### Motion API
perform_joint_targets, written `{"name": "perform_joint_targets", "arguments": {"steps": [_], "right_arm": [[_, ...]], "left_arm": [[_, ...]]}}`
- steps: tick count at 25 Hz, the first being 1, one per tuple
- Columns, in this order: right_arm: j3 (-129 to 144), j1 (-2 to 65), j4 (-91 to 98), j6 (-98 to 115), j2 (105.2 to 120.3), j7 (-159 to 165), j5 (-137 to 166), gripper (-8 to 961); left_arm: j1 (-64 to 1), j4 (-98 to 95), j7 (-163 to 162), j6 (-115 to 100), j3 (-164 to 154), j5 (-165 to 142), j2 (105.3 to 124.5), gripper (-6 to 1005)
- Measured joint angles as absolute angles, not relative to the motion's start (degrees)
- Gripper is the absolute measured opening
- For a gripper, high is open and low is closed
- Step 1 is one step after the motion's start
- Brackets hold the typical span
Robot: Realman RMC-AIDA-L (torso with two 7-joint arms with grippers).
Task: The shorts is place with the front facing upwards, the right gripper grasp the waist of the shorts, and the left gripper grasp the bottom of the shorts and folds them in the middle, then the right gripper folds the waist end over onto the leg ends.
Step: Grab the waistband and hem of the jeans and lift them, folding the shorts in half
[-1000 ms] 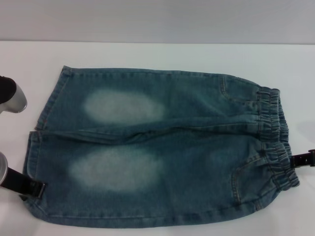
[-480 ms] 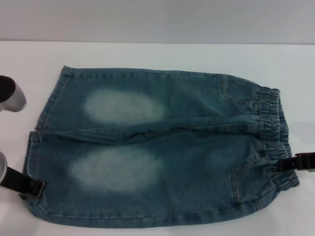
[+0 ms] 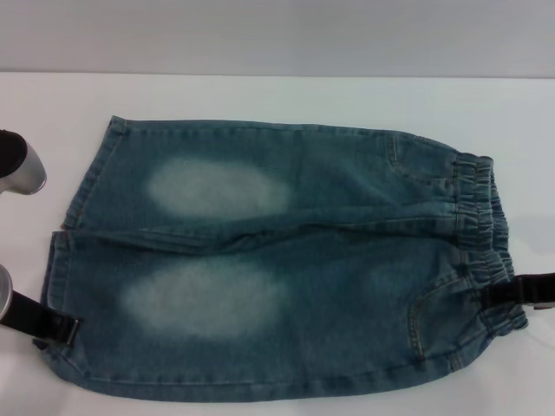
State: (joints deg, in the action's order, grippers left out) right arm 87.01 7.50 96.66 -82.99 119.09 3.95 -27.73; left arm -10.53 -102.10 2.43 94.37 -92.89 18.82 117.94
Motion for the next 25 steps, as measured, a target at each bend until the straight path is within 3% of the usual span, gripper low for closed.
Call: {"name": "perform_joint_targets", "arguments": {"steps": [24,25], "right_arm": [[87.7,9.0,94.6,-82.2,118.70,1.3,-28.3,633],[87.7,9.1,94.5,-82.2,118.69,1.0,-28.3,584]], "left_arm": [[-10.9,-102.0,2.6,94.8,-92.8,18.9,117.95,22],[-10.9,-102.0,2.6,94.8,-92.8,18.9,117.95,22]]}}
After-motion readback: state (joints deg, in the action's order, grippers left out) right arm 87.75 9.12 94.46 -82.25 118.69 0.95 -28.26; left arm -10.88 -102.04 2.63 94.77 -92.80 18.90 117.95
